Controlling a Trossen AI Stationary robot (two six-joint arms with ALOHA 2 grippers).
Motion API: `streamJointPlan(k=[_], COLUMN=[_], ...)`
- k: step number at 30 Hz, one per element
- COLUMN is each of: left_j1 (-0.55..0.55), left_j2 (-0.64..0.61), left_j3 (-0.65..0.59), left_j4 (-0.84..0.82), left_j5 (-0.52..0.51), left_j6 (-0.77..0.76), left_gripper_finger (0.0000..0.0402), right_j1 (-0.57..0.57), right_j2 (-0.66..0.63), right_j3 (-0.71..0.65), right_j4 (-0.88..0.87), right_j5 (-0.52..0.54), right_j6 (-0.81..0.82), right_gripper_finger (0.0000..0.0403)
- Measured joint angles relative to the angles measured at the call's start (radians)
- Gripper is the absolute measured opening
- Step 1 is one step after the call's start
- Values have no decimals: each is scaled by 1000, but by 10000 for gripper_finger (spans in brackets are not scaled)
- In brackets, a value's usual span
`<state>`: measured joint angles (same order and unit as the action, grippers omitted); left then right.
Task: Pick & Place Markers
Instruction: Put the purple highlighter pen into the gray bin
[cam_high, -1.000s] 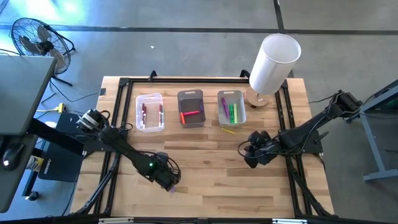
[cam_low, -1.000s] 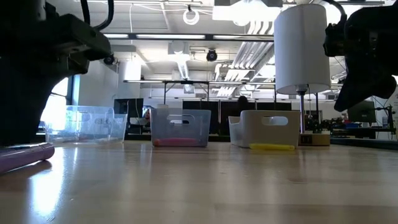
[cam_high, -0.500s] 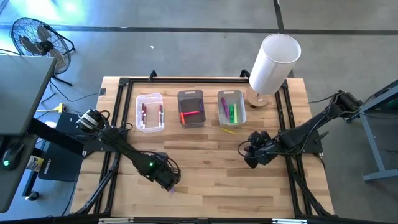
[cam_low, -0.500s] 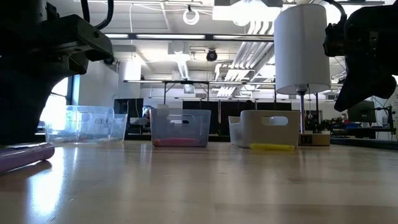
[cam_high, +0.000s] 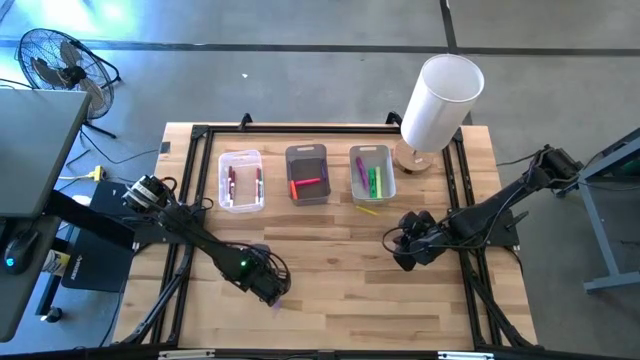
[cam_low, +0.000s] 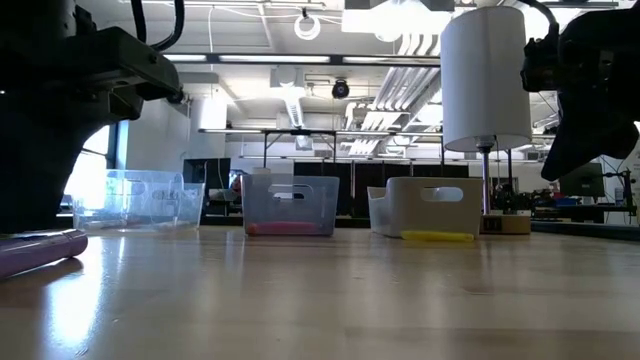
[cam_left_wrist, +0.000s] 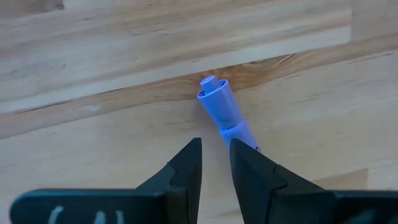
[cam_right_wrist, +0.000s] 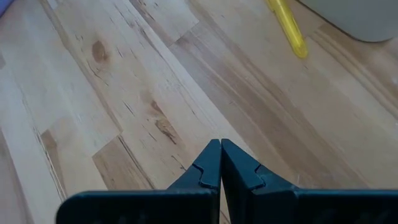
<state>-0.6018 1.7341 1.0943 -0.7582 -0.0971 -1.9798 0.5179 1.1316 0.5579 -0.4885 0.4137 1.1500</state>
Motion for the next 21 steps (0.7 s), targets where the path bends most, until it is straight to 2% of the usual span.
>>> streamJointPlan(k=[7, 16, 21], left_j1=[0, 0, 0], left_j2=[-1, -1, -1], left_j3=[-7, -39, -43], left_j4=[-4, 1, 1], left_j5=[3, 86, 93], left_j6=[20, 39, 38], left_gripper_finger=[81, 81, 81], right_j1=[0, 0, 0], right_j2=[0, 0, 0], right_j3=[0, 0, 0], right_j4=[1, 1, 1], right_j5=[-2, 2, 2], right_j6=[1, 1, 1], right_gripper_finger=[0, 0, 0])
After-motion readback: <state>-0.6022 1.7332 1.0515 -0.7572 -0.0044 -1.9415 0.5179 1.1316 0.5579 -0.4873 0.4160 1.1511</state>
